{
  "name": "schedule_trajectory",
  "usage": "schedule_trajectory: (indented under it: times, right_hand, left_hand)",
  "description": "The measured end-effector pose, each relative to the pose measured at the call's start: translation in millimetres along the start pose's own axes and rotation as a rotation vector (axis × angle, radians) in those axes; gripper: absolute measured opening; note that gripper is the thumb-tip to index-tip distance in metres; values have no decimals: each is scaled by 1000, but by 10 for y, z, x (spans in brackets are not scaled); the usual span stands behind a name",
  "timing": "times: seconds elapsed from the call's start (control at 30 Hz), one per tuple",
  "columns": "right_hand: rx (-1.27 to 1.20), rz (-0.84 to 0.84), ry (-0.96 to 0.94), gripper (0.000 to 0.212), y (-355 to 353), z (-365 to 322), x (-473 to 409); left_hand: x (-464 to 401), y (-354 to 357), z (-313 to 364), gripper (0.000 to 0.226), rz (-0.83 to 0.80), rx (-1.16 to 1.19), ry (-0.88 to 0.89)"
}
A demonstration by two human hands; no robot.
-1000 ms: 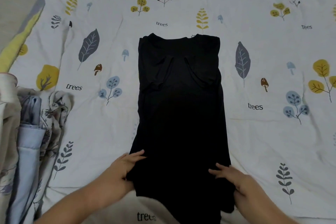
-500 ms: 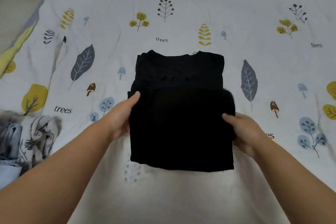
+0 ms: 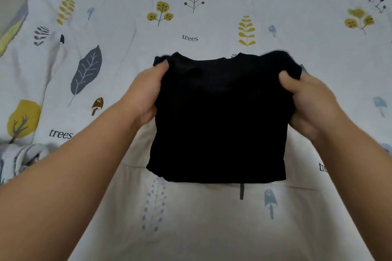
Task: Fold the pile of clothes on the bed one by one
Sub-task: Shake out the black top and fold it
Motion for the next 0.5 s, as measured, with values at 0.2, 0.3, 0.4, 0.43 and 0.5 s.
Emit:
schedule_trajectory:
  times: [0.2,0.3,0.4,0.43,0.5]
  right_hand:
    - [636,303,94,45,-342,225,-337]
    - [853,365,76,55,-448,347,-205]
    - [950,313,107,61,-413,531,74]
    - [981,288,132,63,-399,609,175]
    - [1037,249,174,61,-369,735,342]
  left_hand:
    - [-233,-359,152,30,369,-610,127]
    - [-41,-499,63,54,540,-864,148]
    - [241,-475,-239,70,546,-1014,109]
    - [345,-468,-353,73,531,-1041,83]
    - [523,-462,-537,73,491,-1096,52]
Point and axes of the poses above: each hand's wrist, its own x-axis away from the middle knuckle, its own y-axis out of the palm, z = x × y, the point moved 10 cm from there along -x, towards the middle knuckle, and after that the axes turned 5 degrees about x, right-handed, at the moved point
